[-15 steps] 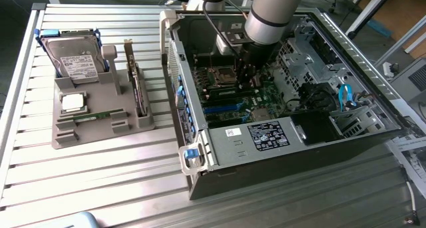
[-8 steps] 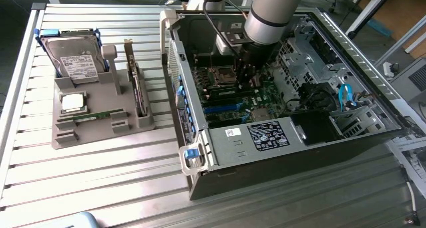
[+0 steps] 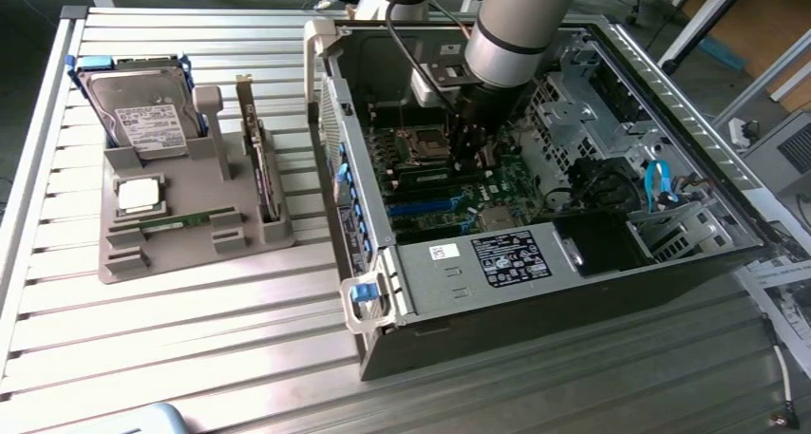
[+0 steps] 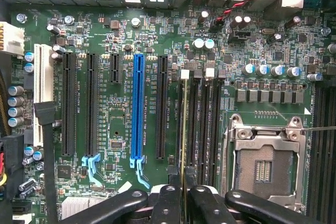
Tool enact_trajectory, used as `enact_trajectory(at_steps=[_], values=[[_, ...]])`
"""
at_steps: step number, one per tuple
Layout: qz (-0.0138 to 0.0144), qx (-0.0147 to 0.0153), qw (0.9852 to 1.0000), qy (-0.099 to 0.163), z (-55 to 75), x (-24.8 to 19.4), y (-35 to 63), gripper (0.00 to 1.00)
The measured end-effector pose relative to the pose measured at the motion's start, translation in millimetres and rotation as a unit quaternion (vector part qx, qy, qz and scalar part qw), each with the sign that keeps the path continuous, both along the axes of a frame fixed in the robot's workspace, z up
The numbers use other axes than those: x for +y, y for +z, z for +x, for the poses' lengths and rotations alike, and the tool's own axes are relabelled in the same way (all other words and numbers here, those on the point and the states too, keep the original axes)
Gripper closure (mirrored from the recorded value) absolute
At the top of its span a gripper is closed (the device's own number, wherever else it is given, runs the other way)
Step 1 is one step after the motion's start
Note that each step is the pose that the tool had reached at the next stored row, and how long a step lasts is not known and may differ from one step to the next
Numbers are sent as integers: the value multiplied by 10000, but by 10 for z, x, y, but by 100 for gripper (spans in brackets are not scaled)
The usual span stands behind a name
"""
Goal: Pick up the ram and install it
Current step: 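Press down the ram until it locks into place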
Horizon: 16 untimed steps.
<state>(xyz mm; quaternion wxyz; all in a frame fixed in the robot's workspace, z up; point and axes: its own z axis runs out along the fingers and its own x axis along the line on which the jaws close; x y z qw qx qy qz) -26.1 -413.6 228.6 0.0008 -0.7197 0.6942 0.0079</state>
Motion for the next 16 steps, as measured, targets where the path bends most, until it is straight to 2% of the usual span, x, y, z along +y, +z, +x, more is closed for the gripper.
enact_trajectory(at_steps=[3, 4, 6, 7, 9, 10, 16], values=[[2, 1, 10000, -1, -1, 0, -1, 85], [1, 0, 10000, -1, -1, 0, -1, 80], [1, -1, 10000, -1, 0, 0, -1, 80], [1, 0, 10000, -1, 0, 0, -1, 73], [2, -1, 10000, 0, 0, 1, 1, 73], [1, 0, 10000, 0, 0, 0, 73, 73], [-1, 0, 10000, 0, 0, 2, 351, 73]])
